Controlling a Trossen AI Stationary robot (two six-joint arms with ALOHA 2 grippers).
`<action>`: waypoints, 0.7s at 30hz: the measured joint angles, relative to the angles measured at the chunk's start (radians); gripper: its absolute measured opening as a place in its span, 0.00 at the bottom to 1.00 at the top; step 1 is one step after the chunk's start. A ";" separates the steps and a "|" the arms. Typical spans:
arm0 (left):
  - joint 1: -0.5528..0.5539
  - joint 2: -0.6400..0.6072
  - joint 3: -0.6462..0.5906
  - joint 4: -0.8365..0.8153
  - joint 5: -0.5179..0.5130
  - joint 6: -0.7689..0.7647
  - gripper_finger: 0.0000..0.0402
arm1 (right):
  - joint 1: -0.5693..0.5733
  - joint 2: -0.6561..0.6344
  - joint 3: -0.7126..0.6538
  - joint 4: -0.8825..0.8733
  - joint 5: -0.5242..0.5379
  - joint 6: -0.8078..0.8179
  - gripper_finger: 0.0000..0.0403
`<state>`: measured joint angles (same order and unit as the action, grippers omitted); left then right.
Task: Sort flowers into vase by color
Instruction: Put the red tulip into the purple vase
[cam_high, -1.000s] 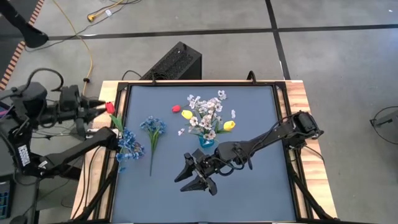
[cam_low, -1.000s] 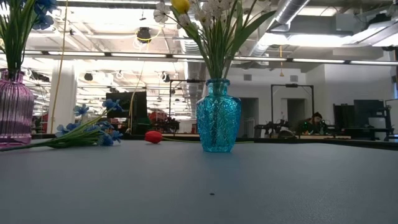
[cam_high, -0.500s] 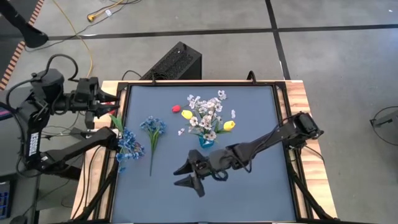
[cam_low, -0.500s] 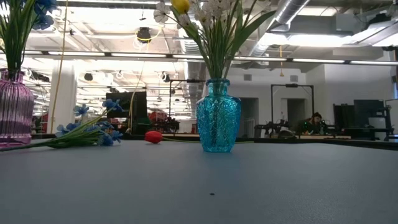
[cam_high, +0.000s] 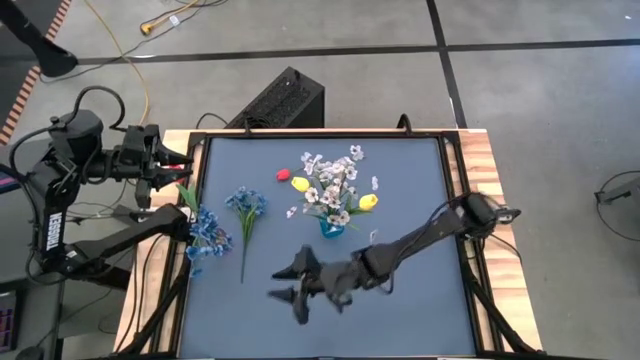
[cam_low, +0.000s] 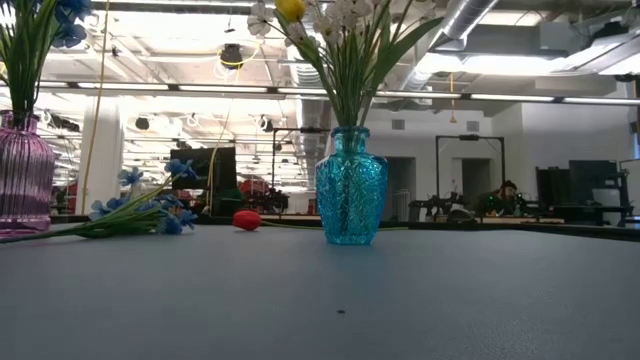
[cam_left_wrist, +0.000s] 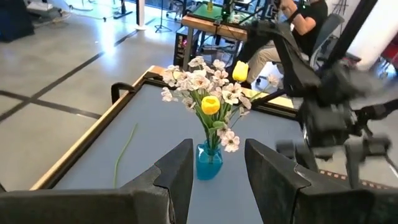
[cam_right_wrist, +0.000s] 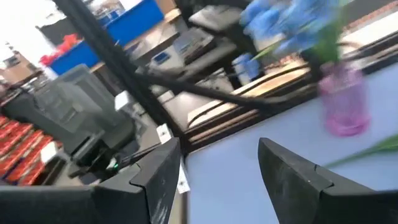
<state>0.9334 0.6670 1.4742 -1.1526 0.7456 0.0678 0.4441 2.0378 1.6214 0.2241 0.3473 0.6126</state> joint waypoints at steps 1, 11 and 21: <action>0.000 0.000 0.000 0.000 -0.006 -0.014 0.33 | 0.008 0.031 0.025 -0.013 0.016 -0.003 0.60; 0.000 0.000 0.000 -0.009 -0.053 -0.077 0.33 | 0.004 0.408 0.365 0.004 0.193 -0.182 0.57; -0.001 0.000 0.000 -0.011 -0.009 -0.027 0.33 | -0.035 0.769 0.737 0.018 0.451 -0.143 0.48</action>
<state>0.9328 0.6666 1.4746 -1.1639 0.7370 0.0410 0.4090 2.8065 2.3586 0.2418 0.7983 0.4700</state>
